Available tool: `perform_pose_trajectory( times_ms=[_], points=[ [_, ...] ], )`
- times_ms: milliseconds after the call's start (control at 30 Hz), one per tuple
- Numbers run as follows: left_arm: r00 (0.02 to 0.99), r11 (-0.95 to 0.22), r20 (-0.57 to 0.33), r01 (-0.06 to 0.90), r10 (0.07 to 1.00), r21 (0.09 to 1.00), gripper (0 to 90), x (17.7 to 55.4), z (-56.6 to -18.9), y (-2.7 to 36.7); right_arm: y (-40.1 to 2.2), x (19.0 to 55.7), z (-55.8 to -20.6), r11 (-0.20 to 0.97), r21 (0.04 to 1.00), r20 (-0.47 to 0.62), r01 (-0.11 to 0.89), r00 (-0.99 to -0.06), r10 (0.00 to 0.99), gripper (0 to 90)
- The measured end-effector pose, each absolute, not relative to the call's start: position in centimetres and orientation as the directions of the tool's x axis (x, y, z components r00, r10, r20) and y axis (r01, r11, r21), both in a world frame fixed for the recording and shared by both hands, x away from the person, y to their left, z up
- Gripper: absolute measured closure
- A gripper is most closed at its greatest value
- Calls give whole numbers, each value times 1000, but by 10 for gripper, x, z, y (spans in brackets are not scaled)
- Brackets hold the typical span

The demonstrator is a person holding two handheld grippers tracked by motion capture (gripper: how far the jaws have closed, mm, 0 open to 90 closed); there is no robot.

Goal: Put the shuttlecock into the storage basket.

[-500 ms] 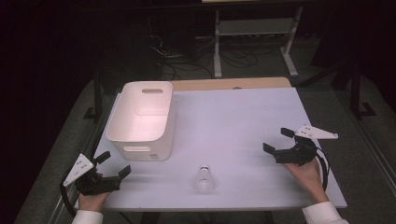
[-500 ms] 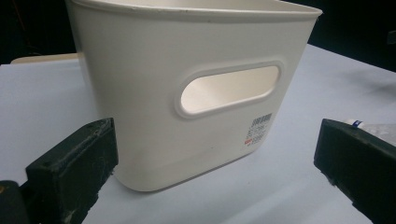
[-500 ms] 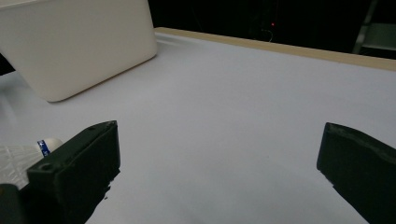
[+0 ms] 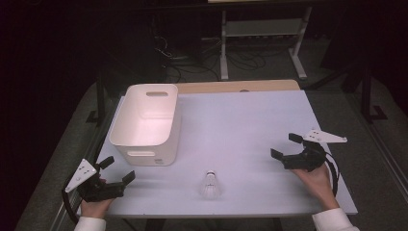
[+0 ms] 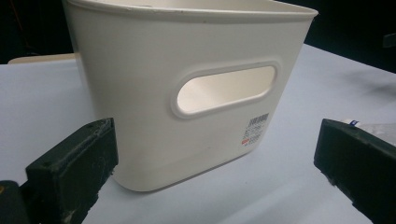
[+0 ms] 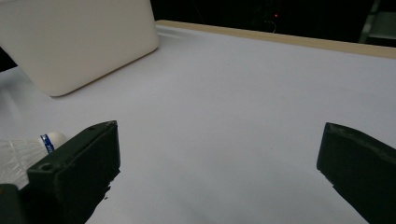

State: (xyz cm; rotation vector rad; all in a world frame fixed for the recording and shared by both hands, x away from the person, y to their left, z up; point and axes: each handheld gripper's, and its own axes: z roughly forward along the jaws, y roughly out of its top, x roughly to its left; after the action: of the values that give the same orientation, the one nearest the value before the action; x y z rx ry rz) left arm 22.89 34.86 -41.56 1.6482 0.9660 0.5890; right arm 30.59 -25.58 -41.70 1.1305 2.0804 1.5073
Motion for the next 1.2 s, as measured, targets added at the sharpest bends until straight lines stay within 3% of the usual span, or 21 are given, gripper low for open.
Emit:
perform_pose_trajectory(
  times_ms=[1200],
  points=[
    [541,-85,-94,297,836,951,0,228,-415,350,-226,306,-387,234,893,145,386,-736,661,0]
  ],
)
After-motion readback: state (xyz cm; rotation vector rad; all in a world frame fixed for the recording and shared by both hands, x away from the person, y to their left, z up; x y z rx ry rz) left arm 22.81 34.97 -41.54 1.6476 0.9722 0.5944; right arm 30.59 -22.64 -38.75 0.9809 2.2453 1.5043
